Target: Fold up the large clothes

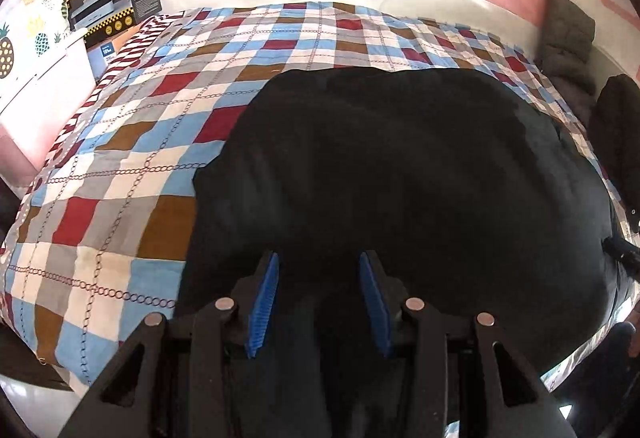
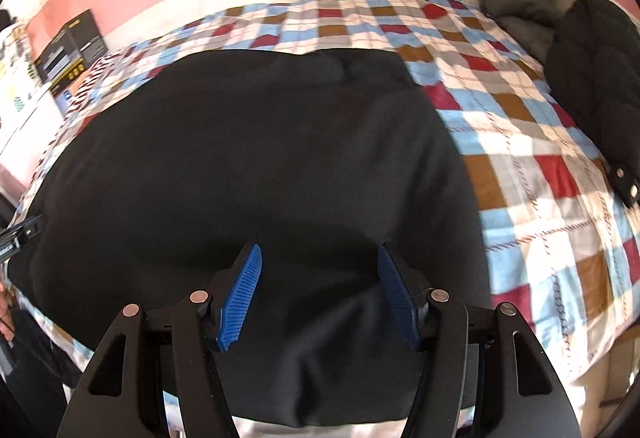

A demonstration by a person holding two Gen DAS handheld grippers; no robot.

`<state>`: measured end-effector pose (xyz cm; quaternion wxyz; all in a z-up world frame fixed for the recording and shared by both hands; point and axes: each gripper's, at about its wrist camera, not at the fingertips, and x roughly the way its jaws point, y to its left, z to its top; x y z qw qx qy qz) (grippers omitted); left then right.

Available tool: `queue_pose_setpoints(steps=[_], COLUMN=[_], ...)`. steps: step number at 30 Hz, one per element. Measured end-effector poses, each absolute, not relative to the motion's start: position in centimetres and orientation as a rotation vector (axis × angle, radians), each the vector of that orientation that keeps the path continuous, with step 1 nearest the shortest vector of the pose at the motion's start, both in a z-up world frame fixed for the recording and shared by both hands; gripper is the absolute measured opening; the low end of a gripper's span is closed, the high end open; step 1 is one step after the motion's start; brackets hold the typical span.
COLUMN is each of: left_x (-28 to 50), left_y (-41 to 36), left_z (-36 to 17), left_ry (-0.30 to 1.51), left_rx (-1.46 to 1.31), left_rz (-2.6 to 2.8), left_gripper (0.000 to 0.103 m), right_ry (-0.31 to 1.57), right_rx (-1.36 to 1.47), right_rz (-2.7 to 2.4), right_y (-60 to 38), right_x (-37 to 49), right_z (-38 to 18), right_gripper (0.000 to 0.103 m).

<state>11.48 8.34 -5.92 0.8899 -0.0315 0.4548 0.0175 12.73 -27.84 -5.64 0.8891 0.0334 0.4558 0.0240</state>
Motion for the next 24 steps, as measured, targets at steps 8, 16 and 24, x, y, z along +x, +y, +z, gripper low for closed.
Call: queue_pose_setpoints(steps=[8, 16, 24], left_x=[10.0, 10.9, 11.2], left_y=[9.7, 12.6, 14.7], left_z=[-5.1, -4.2, -7.6], left_ry=[0.934, 0.898, 0.945], left_rx=[-0.098, -0.190, -0.283], left_rz=[0.062, 0.080, 0.104], left_gripper=[0.045, 0.048, 0.048], right_ry=[0.943, 0.920, 0.965], right_rx=[0.082, 0.098, 0.113], right_rz=[-0.017, -0.013, -0.061], right_y=[-30.2, -30.9, -32.3], right_x=[12.0, 12.6, 13.8], right_z=[-5.0, -4.3, -6.6], right_gripper=[0.060, 0.060, 0.060])
